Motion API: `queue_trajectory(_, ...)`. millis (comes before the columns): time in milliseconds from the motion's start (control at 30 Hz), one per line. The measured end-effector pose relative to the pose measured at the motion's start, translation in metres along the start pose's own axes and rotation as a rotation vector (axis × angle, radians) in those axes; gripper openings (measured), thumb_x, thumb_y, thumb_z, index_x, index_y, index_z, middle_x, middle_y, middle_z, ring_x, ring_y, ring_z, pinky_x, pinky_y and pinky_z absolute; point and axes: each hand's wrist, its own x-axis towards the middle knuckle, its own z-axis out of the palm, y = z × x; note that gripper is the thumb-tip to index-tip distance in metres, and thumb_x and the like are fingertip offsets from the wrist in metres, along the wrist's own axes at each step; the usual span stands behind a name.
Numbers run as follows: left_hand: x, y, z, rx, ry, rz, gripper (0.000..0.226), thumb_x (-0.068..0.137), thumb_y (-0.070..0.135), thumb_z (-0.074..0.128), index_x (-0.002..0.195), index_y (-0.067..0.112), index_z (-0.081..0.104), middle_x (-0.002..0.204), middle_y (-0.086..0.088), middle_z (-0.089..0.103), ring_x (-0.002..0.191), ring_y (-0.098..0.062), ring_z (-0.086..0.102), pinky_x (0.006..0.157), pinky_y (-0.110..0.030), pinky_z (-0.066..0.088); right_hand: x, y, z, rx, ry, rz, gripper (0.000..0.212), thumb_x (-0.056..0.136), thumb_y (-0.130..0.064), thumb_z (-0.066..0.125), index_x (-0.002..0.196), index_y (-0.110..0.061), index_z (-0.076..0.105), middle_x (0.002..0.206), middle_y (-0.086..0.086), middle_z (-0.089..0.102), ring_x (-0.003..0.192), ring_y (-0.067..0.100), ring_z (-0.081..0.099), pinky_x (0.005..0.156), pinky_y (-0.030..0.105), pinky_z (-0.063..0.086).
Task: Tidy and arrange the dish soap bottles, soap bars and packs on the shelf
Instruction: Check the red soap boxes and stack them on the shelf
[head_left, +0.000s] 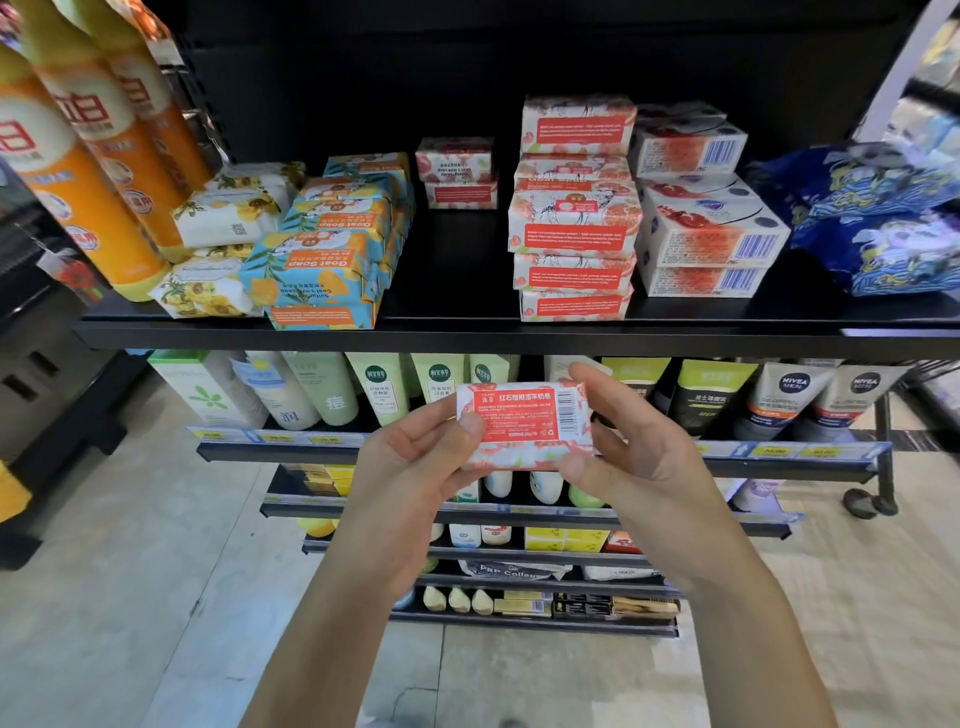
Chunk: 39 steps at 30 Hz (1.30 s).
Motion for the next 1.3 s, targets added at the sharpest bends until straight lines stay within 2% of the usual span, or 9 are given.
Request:
queue_trajectory(167,-0.001,-0.001,0.000,0.023,0.006,0.011,0.046,0.088,0.023,0.067,0.131,0.007,0.066,0.116,-0.013,0.076,0.112,-0.028,0.071,0.099,-0.040,0.054,0.003,0.002,0.005,-0.029,0.156,0.090,0.058,0.073,-0.047,0.076,0.127,-0.028,0.067,0.118,-0.001,0.074,0.111,0.016,0.071,0.100,0.041,0.055)
queue_trajectory(267,-0.002,-0.002,0.001,0.032,0.000,0.017,0.042,0.089,0.020,0.065,0.130,0.010,0.066,0.115,-0.011,0.076,0.111,-0.025,0.072,0.093,-0.032,0.058,0.004,0.002,0.006,-0.038,0.212,0.116,0.055,0.069,-0.053,0.075,0.118,-0.027,0.071,0.111,0.001,0.076,0.105,0.015,0.073,0.102,0.043,0.054)
queue_trajectory(467,-0.002,-0.003,0.003,0.014,-0.008,0.029,0.043,0.089,0.017,0.065,0.131,0.010,0.065,0.113,-0.010,0.077,0.107,-0.024,0.074,0.083,-0.024,0.058,0.003,0.002,0.007,-0.036,0.212,0.117,0.047,0.073,-0.046,0.074,0.115,-0.025,0.074,0.107,0.000,0.077,0.098,0.012,0.073,0.092,0.032,0.053)
queue_trajectory(567,-0.002,-0.004,0.004,0.010,-0.010,0.030,0.047,0.087,0.018,0.066,0.133,0.011,0.063,0.114,-0.010,0.077,0.108,-0.025,0.073,0.086,-0.027,0.058,0.002,0.002,0.006,-0.016,0.209,0.091,0.038,0.077,-0.039,0.074,0.113,-0.024,0.074,0.104,-0.003,0.077,0.095,0.011,0.073,0.083,0.024,0.051)
queue_trajectory(700,-0.002,-0.002,0.005,-0.008,-0.013,0.027,0.052,0.083,0.017,0.068,0.135,0.015,0.062,0.116,-0.008,0.076,0.111,-0.023,0.072,0.100,-0.038,0.053,0.001,0.005,0.005,0.017,0.185,0.037,0.039,0.081,-0.029,0.073,0.119,-0.020,0.072,0.113,0.003,0.076,0.107,0.024,0.072,0.094,0.036,0.054)
queue_trajectory(900,-0.003,0.002,0.008,-0.012,-0.009,0.004,0.044,0.087,0.033,0.062,0.127,0.017,0.069,0.119,-0.005,0.076,0.114,-0.019,0.070,0.106,-0.040,0.050,0.001,0.005,0.003,0.022,0.149,-0.067,0.045,0.083,-0.019,0.072,0.128,-0.013,0.066,0.117,0.003,0.076,0.110,0.022,0.071,0.091,0.029,0.056)
queue_trajectory(1033,-0.004,0.004,0.010,-0.036,-0.032,-0.043,0.051,0.083,0.047,0.061,0.122,0.015,0.071,0.118,-0.008,0.076,0.115,-0.021,0.071,0.104,-0.037,0.054,0.001,0.005,0.001,0.018,0.119,-0.123,0.047,0.084,-0.011,0.071,0.130,-0.006,0.063,0.117,0.008,0.075,0.114,0.022,0.069,0.091,0.029,0.057)
queue_trajectory(1200,-0.003,0.005,0.009,-0.064,-0.024,-0.072,0.045,0.093,0.035,0.060,0.122,0.002,0.069,0.117,-0.011,0.076,0.115,-0.024,0.071,0.104,-0.040,0.054,0.002,0.007,0.001,0.016,0.097,-0.161,0.045,0.082,-0.008,0.071,0.127,-0.013,0.065,0.120,0.003,0.074,0.121,0.019,0.065,0.095,0.027,0.054)
queue_trajectory(1300,-0.003,0.005,0.008,-0.073,0.007,-0.067,0.046,0.089,0.033,0.064,0.121,0.000,0.069,0.117,-0.012,0.076,0.114,-0.026,0.071,0.105,-0.043,0.053,0.002,0.006,0.000,0.014,0.078,-0.125,0.048,0.083,-0.011,0.073,0.130,-0.017,0.064,0.125,0.000,0.072,0.126,0.018,0.062,0.099,0.028,0.053)
